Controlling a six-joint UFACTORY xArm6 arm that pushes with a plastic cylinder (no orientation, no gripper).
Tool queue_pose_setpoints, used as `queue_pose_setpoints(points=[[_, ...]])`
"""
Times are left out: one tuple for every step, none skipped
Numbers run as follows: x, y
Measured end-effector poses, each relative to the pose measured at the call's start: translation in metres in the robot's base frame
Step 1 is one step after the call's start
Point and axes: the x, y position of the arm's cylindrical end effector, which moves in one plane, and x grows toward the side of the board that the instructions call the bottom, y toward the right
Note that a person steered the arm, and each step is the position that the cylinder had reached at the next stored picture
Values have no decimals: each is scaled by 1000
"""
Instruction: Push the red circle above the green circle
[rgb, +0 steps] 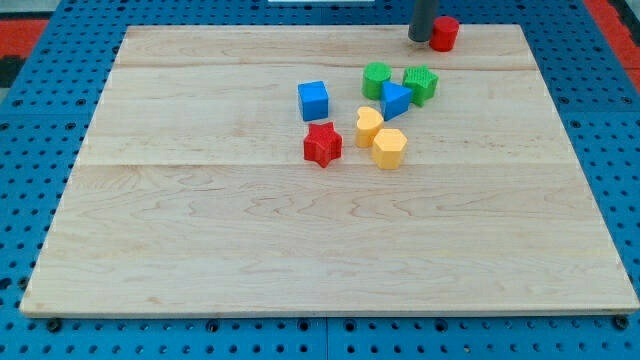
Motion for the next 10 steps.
queue_pose_setpoints(points=[[2,0],[7,-10],[44,-12],[62,51],[54,101],[-3,100],[-15,42],[-8,-25],[-9,-2],[-4,14]])
